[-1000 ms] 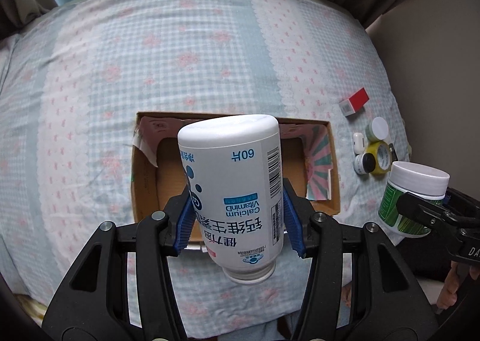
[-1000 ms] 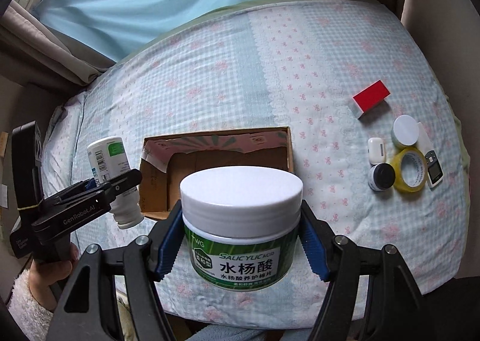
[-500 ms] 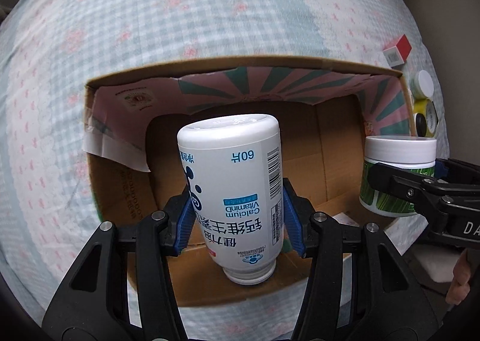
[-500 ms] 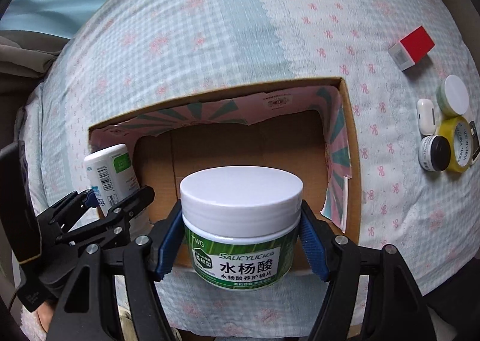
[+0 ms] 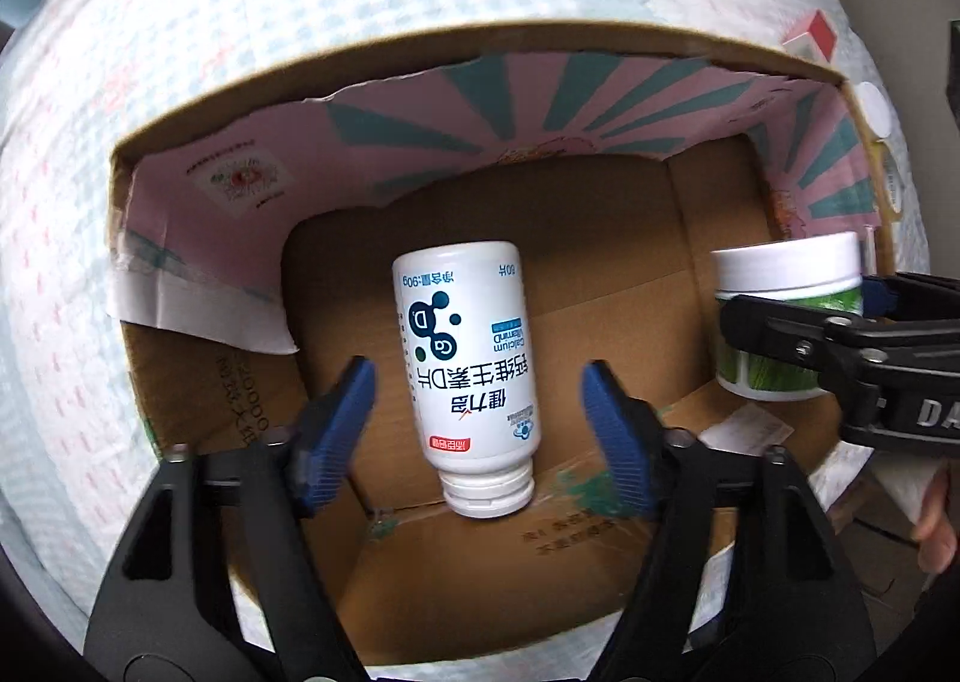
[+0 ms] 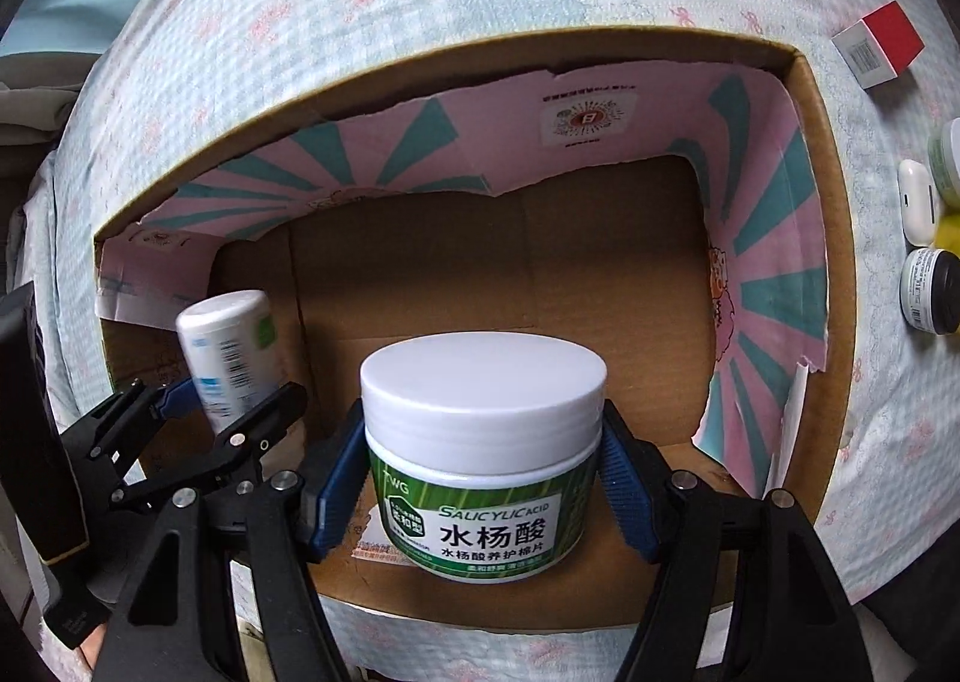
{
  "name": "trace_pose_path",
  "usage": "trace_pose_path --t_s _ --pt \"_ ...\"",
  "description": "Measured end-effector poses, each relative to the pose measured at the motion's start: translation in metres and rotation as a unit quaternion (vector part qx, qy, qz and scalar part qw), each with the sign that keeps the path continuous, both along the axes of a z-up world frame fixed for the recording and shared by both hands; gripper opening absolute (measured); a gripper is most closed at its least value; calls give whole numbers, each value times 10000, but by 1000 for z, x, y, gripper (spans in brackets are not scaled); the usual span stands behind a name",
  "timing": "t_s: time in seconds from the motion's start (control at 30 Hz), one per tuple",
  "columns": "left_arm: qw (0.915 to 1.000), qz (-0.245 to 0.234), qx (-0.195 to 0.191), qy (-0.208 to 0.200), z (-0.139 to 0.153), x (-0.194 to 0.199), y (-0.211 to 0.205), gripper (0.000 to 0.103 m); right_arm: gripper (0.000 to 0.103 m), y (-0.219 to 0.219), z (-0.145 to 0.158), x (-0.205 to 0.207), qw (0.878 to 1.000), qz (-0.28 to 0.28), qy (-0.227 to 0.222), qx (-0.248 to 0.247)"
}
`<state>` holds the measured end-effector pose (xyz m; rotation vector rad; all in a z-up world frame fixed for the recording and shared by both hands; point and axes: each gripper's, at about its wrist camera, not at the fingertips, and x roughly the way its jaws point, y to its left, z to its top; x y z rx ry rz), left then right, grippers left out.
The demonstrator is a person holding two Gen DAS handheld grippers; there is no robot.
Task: Organize rigid objects
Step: 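Carry both into the cardboard box and open both tools to release them, then lift both tools out of the box and move toward the remaining items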
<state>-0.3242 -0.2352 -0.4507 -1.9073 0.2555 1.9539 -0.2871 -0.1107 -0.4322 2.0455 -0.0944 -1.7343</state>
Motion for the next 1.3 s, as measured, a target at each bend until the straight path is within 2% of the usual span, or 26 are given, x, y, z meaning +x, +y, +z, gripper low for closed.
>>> trace_pose_path --t_s 0.03,0.07,0.1,0.3,0.47,0.5,0.7,0.93,1.17,1.3 --pt "9999 -75 76 -11 5 2 4 102 70 2 4 0 9999 -16 120 47" --pt "9999 -107 17 80 9 4 8 103 90 4 9 -1 9997 -36 246 50" --pt "9998 -150 -40 125 12 7 11 103 103 8 14 -1 9994 -60 331 -3" --pt "9995 -54 -33 295 27 23 9 103 103 32 43 -3 9977 -281 585 -170" --pt "9992 115 -56 392 43 20 12 103 103 38 53 -3 9974 -446 525 -195" --pt "9991 158 -38 401 56 19 3 103 103 39 56 -2 9973 -462 533 -192" --pt "9980 394 44 490 81 27 -12 103 103 39 68 1 9973 -365 585 -266" --pt "9960 516 38 724 119 46 -25 103 103 50 99 13 9953 -368 827 -338" --pt "9917 703 119 1068 170 62 -20 103 103 71 144 23 9911 -349 1255 -267" --pt "9884 797 211 1271 200 72 -14 103 103 97 178 30 9829 -519 1737 -323"
